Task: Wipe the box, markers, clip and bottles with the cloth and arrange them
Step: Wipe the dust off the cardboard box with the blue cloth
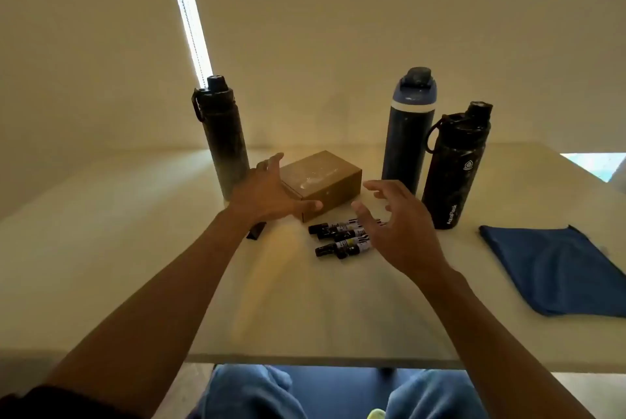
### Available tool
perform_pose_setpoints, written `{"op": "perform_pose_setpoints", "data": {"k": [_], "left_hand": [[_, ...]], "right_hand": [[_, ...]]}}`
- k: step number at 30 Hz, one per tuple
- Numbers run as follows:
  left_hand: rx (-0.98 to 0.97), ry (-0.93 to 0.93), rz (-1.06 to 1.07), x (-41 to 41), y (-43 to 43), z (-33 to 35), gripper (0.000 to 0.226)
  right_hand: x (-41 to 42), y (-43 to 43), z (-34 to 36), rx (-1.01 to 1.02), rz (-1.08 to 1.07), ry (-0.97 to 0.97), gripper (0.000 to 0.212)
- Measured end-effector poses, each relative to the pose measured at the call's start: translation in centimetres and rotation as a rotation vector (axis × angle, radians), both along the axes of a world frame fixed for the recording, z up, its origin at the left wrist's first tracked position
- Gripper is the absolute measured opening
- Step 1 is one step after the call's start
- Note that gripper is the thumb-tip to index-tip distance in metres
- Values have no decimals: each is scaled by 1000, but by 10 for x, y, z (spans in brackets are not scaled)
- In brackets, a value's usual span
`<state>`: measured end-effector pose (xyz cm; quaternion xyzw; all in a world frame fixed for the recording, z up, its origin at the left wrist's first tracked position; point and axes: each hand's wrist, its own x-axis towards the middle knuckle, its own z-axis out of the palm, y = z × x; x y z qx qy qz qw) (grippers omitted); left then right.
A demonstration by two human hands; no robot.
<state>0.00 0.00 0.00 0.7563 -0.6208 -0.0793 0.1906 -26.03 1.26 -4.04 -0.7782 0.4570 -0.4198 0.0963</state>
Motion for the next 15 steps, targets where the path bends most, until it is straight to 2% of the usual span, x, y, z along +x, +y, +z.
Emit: {"op": "perform_pose_setpoints", "data": {"k": [4, 6, 12, 15], "left_hand": [[106, 18, -42, 11, -21, 4, 156], [84, 33, -37, 10, -23, 3, 155], [-217, 160, -13, -3, -1, 10, 146], [-308, 233, -29, -21, 25, 12, 145]], "right_hand": [[7, -5, -8, 56, -15, 33, 50], [9, -7, -8, 48, -31, 41, 50], [-2, 0, 2, -10, -58, -15, 45], [-15, 8, 7, -42, -112, -48, 43]]}}
